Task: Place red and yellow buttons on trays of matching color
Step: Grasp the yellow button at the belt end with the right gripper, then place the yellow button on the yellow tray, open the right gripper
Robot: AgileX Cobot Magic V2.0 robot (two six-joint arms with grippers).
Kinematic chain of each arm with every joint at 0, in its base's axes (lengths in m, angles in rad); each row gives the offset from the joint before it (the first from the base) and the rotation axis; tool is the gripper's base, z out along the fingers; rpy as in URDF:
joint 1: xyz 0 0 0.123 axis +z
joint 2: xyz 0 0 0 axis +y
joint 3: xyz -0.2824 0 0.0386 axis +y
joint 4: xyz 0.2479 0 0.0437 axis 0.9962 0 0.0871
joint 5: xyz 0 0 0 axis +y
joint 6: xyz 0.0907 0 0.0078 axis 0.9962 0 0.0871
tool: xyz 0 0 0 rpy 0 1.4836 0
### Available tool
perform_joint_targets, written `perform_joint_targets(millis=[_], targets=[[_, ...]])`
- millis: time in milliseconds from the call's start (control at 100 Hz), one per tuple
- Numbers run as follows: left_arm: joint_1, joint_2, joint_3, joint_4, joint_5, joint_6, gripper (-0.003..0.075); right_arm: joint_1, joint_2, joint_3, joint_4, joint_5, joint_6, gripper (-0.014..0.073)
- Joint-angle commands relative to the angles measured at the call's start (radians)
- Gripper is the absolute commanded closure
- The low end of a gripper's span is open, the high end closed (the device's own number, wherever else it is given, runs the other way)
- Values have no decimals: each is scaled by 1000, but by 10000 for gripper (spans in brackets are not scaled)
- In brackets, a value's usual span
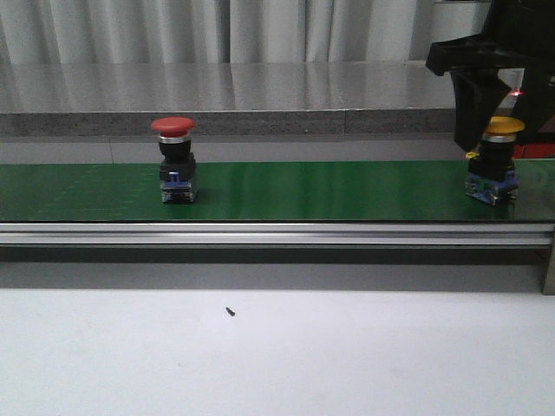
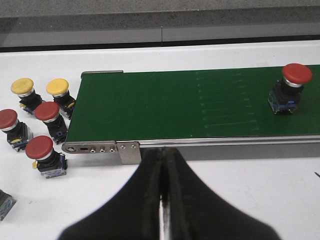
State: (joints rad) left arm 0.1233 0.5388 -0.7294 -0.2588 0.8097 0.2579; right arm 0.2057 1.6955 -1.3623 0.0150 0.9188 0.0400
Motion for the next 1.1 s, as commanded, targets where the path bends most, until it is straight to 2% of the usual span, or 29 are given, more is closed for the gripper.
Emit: perform_joint_targets(millis=[0,100,290,390,680,880,1090], targets=[[-6,4,-28,-22,-72,-4,740,-15,-43,-32,0,-33,-13,299],[-6,4,-28,-22,-72,-4,740,-16,-43,-32,0,-33,-13,368],[-6,4,-28,-22,-72,-4,740,-16,-104,-31,-28,-26,-9,369],[-6,4,-28,-22,-72,-4,740,-42,-163,-15,-59,-19,43,369],[-6,4,-28,-22,-72,-4,740,-231,-309,124,-59,0,52,369],[-6,4,-28,-22,-72,-4,740,-376,-335,180,-59,5,52,369],[-6,4,-28,-22,-72,-4,740,-483,-327,241,-38,-79,95,369]])
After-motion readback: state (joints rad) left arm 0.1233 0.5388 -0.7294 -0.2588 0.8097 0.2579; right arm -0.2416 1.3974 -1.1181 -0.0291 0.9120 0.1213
